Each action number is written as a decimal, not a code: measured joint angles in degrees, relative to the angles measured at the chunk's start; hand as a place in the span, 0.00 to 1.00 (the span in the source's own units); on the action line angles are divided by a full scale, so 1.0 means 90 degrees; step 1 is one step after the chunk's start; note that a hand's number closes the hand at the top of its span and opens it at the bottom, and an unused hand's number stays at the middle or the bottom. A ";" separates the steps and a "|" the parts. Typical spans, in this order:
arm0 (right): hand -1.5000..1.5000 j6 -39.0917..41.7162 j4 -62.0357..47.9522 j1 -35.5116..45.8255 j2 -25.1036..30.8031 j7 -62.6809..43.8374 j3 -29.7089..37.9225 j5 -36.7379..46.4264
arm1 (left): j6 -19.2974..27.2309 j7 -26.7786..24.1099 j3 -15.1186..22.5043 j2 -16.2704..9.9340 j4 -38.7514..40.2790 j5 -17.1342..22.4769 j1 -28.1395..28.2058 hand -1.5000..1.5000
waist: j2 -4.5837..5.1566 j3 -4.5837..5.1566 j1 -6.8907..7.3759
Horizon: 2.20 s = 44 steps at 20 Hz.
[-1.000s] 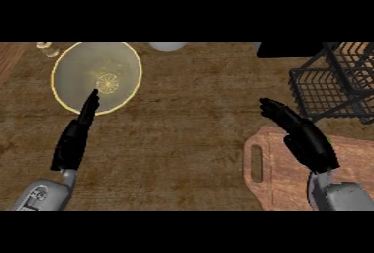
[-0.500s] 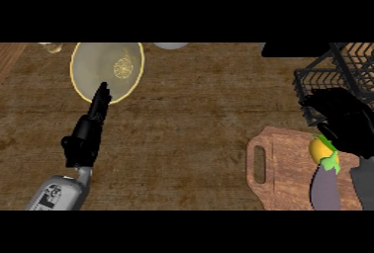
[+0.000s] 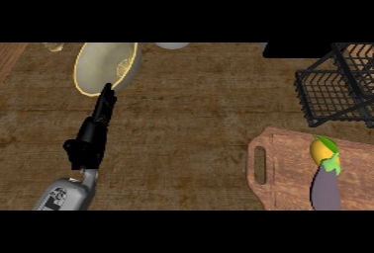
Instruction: Pick the lemon from the cutting board and place it in the tiered basket
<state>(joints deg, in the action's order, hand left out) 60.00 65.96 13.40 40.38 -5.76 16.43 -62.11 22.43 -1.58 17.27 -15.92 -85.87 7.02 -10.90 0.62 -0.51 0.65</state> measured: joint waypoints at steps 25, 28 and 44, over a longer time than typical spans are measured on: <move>0.00 0.0751 0.4228 0.0260 0.1031 0.0512 0.1487 0.5339 | 0.0086 0.0230 0.0087 0.0142 -0.0175 -0.0235 0.0028 0.50 | -0.0036 0.0021 0.0014; 0.00 0.0654 0.4535 0.0077 0.0940 0.0717 0.1352 0.5819 | 0.0072 0.0221 0.0038 0.0158 -0.0142 -0.0233 0.0041 0.50 | -0.0033 0.0023 0.0007; 0.00 -0.0622 0.4797 -0.0979 0.1678 0.2527 0.0147 0.8731 | -0.0017 0.0307 -0.0058 0.0273 -0.0115 -0.0350 -0.0022 0.50 | -0.0034 0.0024 -0.0002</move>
<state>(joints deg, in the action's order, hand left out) 54.40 109.14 4.59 55.48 16.99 17.75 16.48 22.28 1.18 16.75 -13.47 -86.91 3.87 -11.10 0.32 -0.29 0.64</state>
